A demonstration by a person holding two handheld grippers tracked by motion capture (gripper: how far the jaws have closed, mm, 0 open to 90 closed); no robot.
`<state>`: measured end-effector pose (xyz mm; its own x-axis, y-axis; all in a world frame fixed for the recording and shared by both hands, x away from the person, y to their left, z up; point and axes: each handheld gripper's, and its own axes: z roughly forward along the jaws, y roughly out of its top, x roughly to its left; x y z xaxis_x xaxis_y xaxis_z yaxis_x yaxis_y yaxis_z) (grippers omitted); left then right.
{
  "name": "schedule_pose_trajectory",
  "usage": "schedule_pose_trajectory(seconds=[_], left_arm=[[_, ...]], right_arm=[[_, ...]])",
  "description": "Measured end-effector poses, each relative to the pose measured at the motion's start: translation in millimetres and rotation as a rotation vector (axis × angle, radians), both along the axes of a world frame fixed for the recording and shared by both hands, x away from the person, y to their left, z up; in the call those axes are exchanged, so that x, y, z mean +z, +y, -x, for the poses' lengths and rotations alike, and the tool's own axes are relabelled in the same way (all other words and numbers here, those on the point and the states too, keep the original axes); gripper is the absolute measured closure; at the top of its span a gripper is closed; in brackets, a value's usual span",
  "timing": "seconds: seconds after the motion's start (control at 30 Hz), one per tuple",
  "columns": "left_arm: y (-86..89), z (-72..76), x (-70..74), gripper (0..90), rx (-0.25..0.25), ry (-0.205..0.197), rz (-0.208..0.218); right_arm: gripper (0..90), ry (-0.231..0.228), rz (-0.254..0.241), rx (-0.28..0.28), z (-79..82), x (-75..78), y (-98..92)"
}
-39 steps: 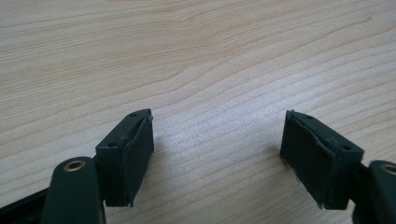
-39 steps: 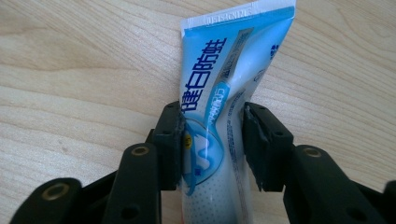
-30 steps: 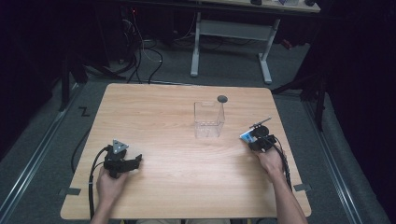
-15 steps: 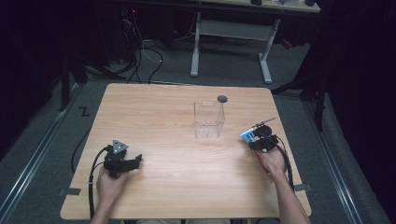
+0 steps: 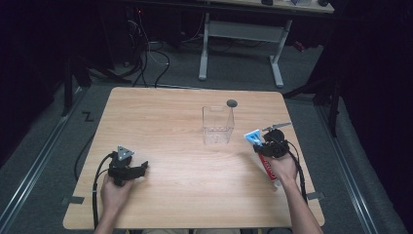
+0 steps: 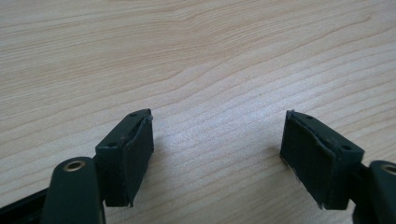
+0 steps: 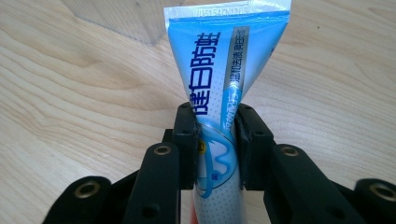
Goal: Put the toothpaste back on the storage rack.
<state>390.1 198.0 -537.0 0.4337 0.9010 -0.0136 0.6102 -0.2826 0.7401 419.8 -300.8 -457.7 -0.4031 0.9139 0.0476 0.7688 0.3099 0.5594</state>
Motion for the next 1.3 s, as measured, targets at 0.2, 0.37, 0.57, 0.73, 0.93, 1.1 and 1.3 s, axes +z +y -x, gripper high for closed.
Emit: schedule_pose_trajectory(seconds=[0.2,0.37,0.57,0.73,0.93,1.1,1.3], left_arm=[[0.0,0.0,0.0,25.8,0.0,0.0,0.0],[0.0,0.0,0.0,25.8,0.0,0.0,0.0],[-0.1,0.0,0.0,25.8,0.0,0.0,0.0],[0.0,0.0,0.0,25.8,0.0,0.0,0.0],[-0.1,0.0,0.0,25.8,0.0,0.0,0.0],[-0.1,0.0,0.0,25.8,0.0,0.0,0.0],[-0.1,0.0,0.0,25.8,0.0,0.0,0.0]], right_arm=[[72.8,-0.024,-0.043,0.005,3.2,5.5,-0.7],[72.9,-0.041,-0.074,0.012,2.8,7.5,2.1],[72.9,-0.062,-0.086,0.035,2.9,11.1,10.0],[73.0,-0.085,-0.105,0.062,3.2,19.9,19.2],[73.2,-0.11,-0.117,0.084,2.3,26.6,28.6],[73.3,-0.122,-0.131,0.107,0.3,31.7,36.5],[73.3,-0.137,-0.159,0.113,-2.5,37.3,43.9]])
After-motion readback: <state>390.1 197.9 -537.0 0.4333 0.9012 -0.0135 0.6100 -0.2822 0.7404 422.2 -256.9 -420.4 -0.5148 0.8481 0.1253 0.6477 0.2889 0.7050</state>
